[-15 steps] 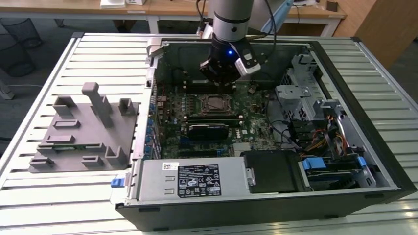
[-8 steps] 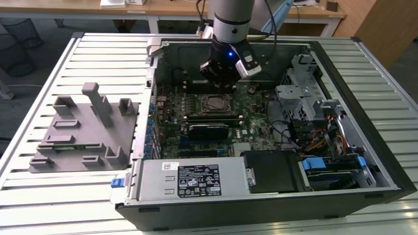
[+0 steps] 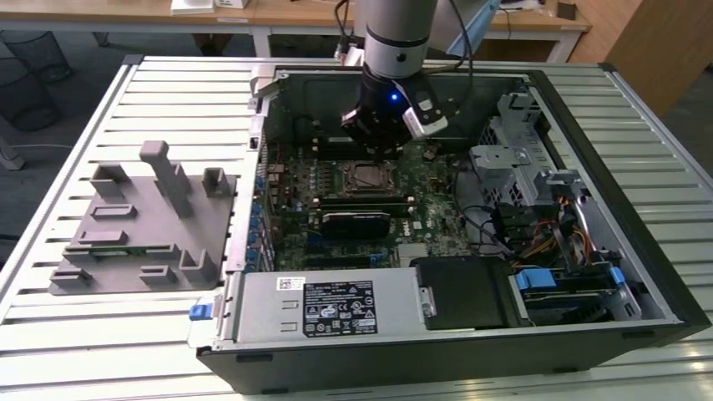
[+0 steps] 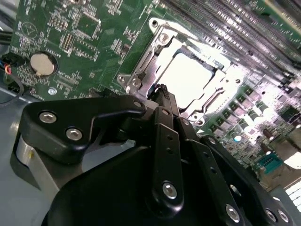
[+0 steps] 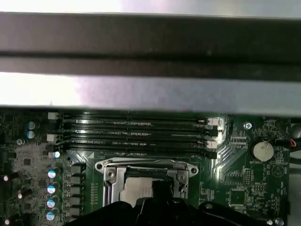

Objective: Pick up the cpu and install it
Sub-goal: 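Install the second cpu locking lever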

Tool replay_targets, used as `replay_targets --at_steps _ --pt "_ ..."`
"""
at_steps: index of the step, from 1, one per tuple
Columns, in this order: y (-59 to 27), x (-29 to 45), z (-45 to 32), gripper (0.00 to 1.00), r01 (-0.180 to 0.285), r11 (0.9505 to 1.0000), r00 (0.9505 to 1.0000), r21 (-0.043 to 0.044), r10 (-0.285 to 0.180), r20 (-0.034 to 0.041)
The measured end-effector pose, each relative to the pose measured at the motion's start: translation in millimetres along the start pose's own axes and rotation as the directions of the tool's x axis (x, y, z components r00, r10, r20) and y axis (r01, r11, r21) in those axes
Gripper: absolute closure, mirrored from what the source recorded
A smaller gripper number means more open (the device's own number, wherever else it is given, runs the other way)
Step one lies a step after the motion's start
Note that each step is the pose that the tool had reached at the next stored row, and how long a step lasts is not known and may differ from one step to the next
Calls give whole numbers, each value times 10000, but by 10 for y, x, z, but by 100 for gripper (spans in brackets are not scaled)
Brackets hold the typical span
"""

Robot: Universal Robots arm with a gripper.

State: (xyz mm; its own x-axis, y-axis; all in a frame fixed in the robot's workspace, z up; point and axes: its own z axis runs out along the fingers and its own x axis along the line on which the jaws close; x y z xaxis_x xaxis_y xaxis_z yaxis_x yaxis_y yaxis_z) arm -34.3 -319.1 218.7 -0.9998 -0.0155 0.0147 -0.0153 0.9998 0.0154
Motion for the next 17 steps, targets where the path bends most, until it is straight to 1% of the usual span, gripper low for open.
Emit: replay_targets --at_steps 3,6,8,13,14,17 --pt "-34 0 -1 89 0 10000 10000 1 0 -1" --pt "-41 1 -18 89 -2 10000 10000 1 2 -1" --pt "-40 1 -57 89 -1 10000 10000 1 1 0" --pt "-38 3 -194 89 -1 10000 10000 1 1 -1" --pt "-38 4 -212 89 0 10000 10000 1 0 -1" --pt "-55 3 -216 89 1 10000 10000 -1 -1 0"
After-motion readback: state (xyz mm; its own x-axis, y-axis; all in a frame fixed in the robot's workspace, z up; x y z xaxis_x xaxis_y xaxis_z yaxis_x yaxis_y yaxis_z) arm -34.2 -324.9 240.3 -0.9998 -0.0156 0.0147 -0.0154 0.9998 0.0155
